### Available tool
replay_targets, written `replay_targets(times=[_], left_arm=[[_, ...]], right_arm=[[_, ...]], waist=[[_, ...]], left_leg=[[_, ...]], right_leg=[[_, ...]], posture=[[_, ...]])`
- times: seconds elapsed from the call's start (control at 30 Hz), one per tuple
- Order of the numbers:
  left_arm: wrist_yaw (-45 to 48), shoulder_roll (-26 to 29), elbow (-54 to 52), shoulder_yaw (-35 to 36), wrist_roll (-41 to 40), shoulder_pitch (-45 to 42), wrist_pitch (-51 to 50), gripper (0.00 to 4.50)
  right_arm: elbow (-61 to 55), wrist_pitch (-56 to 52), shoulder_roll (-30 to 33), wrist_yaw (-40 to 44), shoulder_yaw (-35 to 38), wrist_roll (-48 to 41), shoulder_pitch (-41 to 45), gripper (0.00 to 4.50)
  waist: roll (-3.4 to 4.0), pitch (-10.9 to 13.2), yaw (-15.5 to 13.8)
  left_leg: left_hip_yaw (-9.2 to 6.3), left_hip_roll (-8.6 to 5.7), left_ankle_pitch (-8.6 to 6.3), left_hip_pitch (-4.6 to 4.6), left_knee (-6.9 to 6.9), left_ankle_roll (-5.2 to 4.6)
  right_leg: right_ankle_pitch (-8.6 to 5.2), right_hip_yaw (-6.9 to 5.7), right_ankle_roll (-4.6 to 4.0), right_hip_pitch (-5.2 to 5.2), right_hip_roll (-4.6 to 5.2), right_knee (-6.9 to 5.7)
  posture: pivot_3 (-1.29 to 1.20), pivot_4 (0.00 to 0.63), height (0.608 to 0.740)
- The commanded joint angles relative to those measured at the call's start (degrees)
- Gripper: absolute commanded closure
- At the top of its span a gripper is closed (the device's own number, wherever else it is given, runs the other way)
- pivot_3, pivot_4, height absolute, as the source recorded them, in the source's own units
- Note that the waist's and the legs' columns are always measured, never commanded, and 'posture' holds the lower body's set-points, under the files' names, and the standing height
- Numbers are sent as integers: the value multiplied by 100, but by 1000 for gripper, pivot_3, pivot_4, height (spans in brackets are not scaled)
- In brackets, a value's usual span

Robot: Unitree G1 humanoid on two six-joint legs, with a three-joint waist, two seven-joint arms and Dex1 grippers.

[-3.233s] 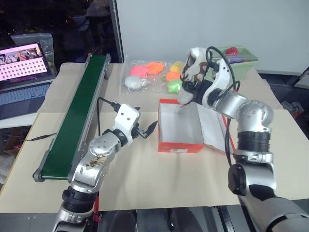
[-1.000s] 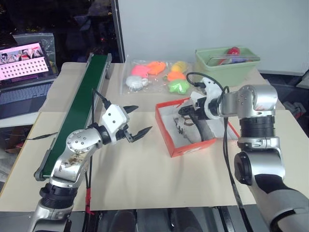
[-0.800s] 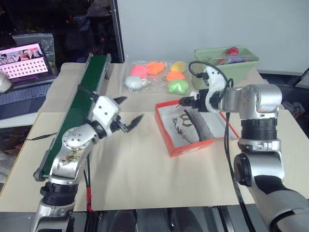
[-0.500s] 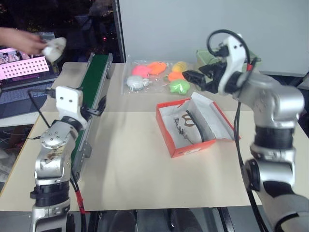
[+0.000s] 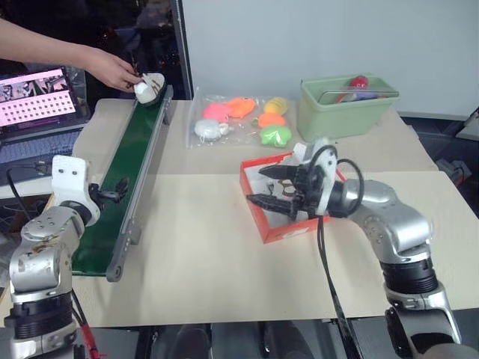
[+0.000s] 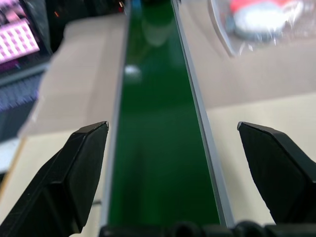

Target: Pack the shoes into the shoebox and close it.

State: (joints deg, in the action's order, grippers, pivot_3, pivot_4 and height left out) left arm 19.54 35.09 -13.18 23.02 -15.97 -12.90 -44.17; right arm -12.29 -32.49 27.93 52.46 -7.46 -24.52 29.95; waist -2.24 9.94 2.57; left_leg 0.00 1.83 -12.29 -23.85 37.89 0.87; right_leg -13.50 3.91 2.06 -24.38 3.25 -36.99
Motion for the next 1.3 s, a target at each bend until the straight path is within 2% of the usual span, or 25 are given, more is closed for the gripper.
replay_targets(times=[0.03, 0.27, 0.87, 1.3], left_arm=[[142, 241, -392, 10, -45, 162, -165, 0], [75, 390, -294, 14, 108, 320, -250, 0], [-67, 244, 353, -288, 287, -25, 238, 0], [-97, 188, 768, -400, 387, -61, 648, 0]], right_arm=[[-197, 457, -41, 100, -67, 98, 60, 195], [-115, 893, -190, -46, -180, 352, 14, 195], [-687, 383, -90, -549, -171, 335, -497, 195], [-885, 274, 19, -582, -146, 287, -617, 195]], waist=[[-1, 0, 0], [-1, 0, -12], [-1, 0, -20], [-3, -1, -23]], left_leg=[[0, 1, 0, -2, 0, 0], [-1, 0, 0, 9, 0, 1], [-1, 0, 0, 8, 0, 1], [0, -2, 0, 8, 0, 0]], right_leg=[[0, 0, 0, -3, 0, 0], [1, 0, -1, 8, 1, -2], [1, 0, -1, 7, 3, -3], [1, 0, -1, 8, 5, -3]], posture=[[0, 150, 729], [0, 150, 729], [0, 150, 729], [0, 150, 729]])
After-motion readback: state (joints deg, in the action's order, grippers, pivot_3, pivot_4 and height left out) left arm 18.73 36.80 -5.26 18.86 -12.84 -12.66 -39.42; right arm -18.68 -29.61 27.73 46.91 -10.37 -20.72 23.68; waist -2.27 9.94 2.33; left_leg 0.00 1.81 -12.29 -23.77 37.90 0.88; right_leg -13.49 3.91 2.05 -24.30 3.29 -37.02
